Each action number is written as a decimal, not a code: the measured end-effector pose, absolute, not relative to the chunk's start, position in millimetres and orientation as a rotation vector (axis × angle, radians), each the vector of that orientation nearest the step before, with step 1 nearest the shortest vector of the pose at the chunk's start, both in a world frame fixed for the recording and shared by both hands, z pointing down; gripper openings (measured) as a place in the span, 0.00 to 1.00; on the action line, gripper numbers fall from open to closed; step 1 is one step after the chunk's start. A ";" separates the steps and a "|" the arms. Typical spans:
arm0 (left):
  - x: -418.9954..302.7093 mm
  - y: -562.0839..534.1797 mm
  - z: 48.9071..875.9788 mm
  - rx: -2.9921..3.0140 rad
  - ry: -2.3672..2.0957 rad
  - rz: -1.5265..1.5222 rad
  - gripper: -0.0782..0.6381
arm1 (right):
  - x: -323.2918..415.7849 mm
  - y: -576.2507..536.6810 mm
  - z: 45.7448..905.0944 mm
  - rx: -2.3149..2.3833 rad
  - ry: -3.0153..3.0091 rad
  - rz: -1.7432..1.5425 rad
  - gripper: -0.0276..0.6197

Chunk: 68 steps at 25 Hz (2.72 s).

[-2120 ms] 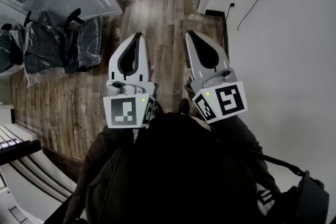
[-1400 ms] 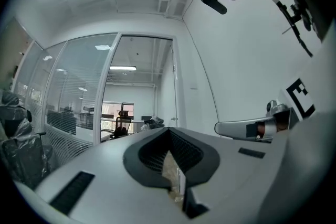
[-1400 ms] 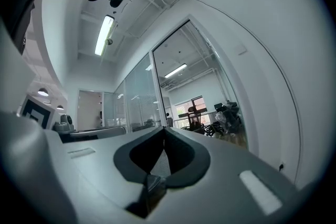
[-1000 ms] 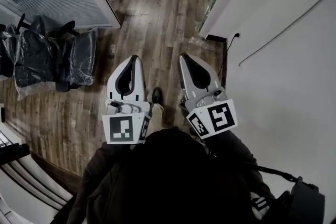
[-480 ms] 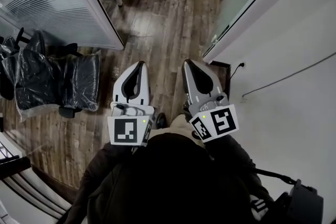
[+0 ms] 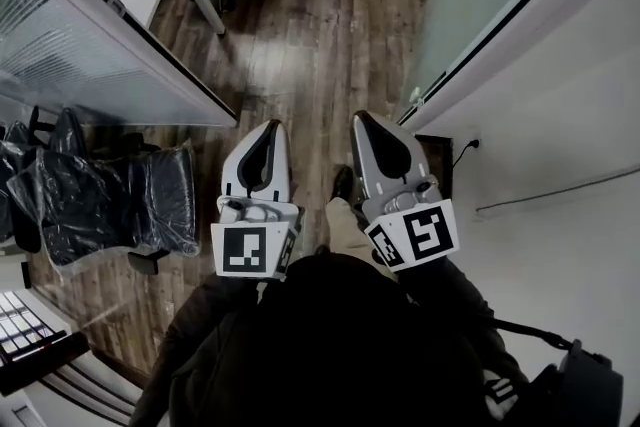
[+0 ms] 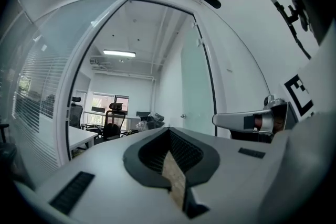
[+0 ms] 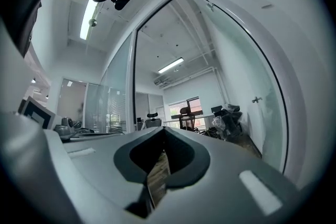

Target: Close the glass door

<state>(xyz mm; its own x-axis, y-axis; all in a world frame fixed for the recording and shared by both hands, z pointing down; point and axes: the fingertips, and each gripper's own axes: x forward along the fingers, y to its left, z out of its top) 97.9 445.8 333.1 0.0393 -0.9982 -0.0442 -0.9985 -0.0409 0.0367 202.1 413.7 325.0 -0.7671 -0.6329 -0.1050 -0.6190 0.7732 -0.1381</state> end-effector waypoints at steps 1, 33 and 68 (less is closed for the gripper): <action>95.5 422.7 334.5 -2.269 2.168 0.082 0.10 | 200.1 391.6 327.2 -1.010 2.816 -0.151 0.05; -87.1 -170.1 322.4 -2.382 2.105 0.129 0.10 | 24.9 -193.2 321.9 -1.205 2.804 -0.164 0.05; 144.9 -699.1 332.9 -2.798 1.558 -0.030 0.10 | 245.1 -670.1 339.8 -1.750 2.479 -0.207 0.05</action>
<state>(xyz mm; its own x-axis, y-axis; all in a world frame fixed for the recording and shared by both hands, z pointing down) 144.9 -699.1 332.9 0.5268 -0.8487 0.0461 -0.8499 -0.5251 0.0444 245.1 -670.1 339.8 -0.3347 -0.9423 -0.0035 -0.9286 0.3305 -0.1685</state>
